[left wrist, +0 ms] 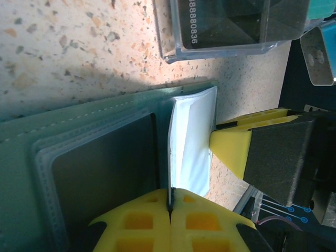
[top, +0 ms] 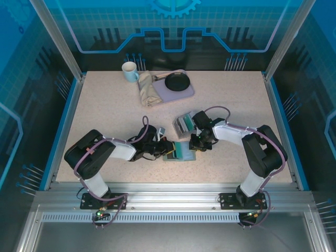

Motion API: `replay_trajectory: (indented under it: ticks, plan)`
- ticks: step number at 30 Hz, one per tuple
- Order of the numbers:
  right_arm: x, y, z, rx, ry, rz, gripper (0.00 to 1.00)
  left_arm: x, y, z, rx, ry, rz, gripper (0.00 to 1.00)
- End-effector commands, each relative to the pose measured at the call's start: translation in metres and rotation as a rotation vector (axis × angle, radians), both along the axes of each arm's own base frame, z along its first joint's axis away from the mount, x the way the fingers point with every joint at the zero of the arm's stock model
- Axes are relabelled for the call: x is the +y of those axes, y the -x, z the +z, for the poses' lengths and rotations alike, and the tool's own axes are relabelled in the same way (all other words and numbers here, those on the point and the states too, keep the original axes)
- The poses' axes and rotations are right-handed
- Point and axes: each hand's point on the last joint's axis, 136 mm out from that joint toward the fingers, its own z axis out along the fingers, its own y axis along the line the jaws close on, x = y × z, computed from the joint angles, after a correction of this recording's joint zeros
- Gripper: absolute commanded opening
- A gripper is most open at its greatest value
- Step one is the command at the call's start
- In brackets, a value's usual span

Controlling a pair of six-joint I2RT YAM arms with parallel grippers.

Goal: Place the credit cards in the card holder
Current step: Insert the credit card into the card slot.

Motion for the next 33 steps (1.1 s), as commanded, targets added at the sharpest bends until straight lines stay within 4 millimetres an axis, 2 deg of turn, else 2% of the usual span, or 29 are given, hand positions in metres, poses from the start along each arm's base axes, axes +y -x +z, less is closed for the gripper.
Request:
replay_trajectory:
  ticks: [1,11,22,29,33]
  plan:
    - [-0.011,0.02,-0.034,0.095,0.058,-0.019,0.24,-0.005,0.002,-0.002,0.009,-0.003,-0.018,0.02]
    - [-0.012,0.022,-0.037,0.104,0.064,-0.015,0.24,-0.01,0.01,-0.008,0.034,-0.017,-0.079,0.02]
    - [-0.004,0.02,-0.035,0.104,0.024,-0.021,0.24,-0.021,0.01,-0.01,0.043,-0.03,-0.12,0.05]
    - [-0.005,0.02,-0.034,0.104,0.026,-0.025,0.24,-0.028,0.009,-0.008,0.044,-0.061,-0.137,0.14]
    - [-0.006,0.02,-0.033,0.104,0.028,-0.028,0.24,-0.019,0.012,-0.014,0.061,-0.13,-0.128,0.18]
